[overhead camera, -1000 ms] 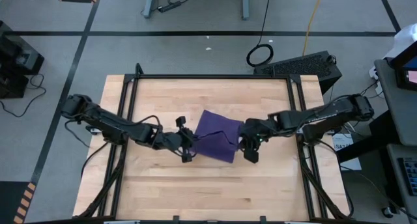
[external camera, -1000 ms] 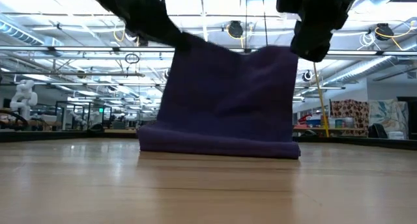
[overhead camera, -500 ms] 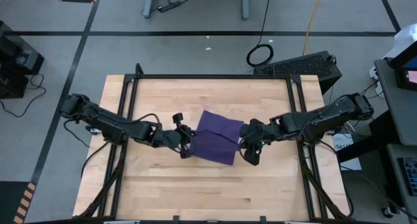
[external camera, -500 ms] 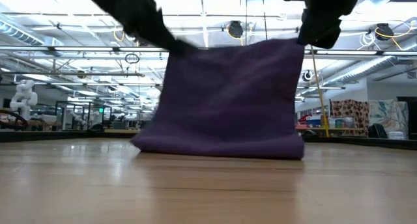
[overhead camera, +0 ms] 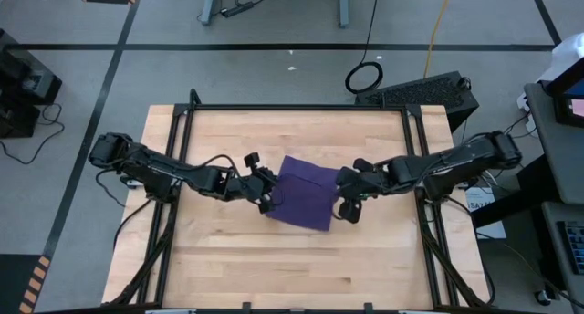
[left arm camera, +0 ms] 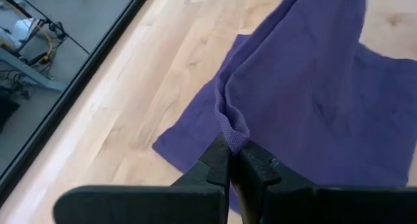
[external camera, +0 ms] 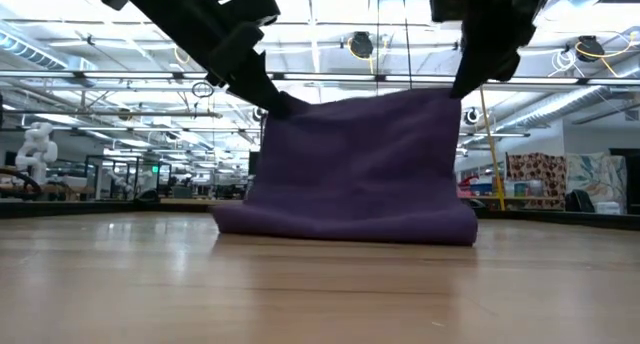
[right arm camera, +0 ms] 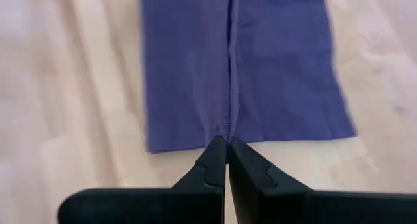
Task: Roll towel
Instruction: Roll the purple towel
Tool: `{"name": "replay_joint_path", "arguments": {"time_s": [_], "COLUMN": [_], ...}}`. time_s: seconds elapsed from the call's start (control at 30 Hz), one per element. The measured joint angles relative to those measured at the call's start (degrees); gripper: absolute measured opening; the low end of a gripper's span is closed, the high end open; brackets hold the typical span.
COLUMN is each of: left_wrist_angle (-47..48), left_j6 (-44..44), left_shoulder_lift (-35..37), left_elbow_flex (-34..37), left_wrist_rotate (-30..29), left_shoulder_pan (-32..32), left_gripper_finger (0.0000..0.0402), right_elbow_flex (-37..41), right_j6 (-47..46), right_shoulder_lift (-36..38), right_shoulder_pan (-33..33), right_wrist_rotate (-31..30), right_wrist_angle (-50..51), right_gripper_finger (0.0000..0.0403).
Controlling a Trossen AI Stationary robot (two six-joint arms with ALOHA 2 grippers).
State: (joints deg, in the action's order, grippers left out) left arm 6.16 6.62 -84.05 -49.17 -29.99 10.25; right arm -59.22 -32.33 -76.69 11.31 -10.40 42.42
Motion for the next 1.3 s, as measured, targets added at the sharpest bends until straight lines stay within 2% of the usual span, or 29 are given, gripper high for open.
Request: {"name": "replay_joint_path", "arguments": {"time_s": [0.17, 0.4, 0.9, 1.3], "left_wrist_angle": [0.5, -1.1, -3.0, -4.5], "left_j6": [0.5, 0.5, 0.1, 0.4], "left_shoulder_lift": [-0.3, -4.2, -6.2, -8.4], "left_elbow_flex": [0.0, 0.0, 0.0, 0.0], "left_wrist_rotate": [-0.1, -0.2, -1.5, -0.6], "left_shoulder_pan": [-0.1, -0.8, -3.3, -4.3], "left_gripper_finger": [0.0015, 0.0015, 0.0015, 0.0015], "right_elbow_flex": [0.0, 0.0, -5.8, -4.4], "right_j6": [1.5, 1.0, -0.2, -0.7], "right_shoulder_lift": [-3.5, -6.6, -6.1, -8.3], "right_shoulder_pan": [-1.3, -2.8, -3.0, -3.3], "right_wrist_rotate": [-0.3, -0.1, 1.2, -1.5], "right_wrist_angle": [0.0, 1.7, 7.8, 10.1], "right_gripper_finger": [0.0000, 0.0000, 0.0000, 0.0000]}}
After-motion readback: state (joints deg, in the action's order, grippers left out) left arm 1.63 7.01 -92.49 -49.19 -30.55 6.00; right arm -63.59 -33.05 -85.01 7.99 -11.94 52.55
